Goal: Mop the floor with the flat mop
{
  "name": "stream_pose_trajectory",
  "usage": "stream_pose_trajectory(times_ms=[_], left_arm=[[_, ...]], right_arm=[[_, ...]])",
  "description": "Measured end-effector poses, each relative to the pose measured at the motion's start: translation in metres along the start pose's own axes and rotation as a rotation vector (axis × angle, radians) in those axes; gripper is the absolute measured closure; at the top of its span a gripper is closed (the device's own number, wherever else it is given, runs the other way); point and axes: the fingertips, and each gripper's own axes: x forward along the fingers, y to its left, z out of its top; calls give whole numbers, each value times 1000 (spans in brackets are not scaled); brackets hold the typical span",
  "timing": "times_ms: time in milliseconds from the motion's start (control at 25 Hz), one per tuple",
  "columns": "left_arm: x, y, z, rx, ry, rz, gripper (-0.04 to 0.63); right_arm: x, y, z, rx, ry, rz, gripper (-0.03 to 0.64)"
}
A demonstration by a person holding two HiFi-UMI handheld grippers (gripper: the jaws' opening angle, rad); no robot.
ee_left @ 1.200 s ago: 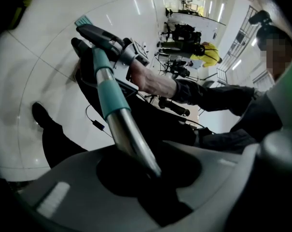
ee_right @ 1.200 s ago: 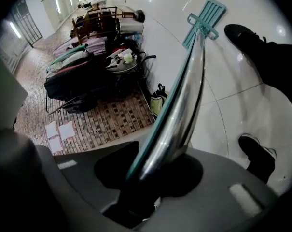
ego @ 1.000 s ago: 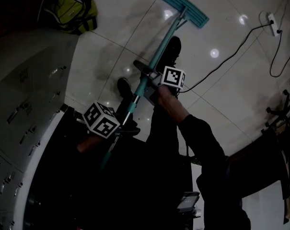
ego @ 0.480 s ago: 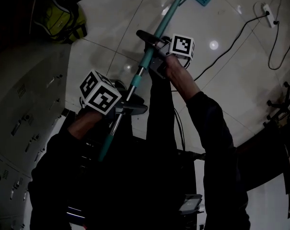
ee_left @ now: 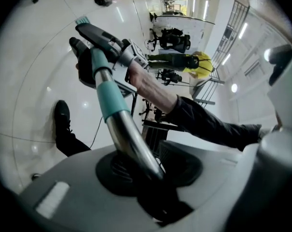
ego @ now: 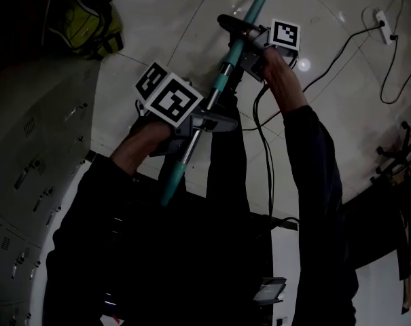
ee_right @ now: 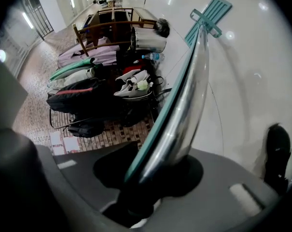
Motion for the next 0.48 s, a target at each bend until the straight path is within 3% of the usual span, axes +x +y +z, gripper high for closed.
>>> stream_pose_trajectory(times_ms=[240,480], left_arm=[[12,-4,60,8,-61,-62,454],[14,-1,62,24,-34,-31,459]], right_arm=[[-12,3,63,-41,-22,-19,480],[-12,3,69,-66,-16,-35,482]])
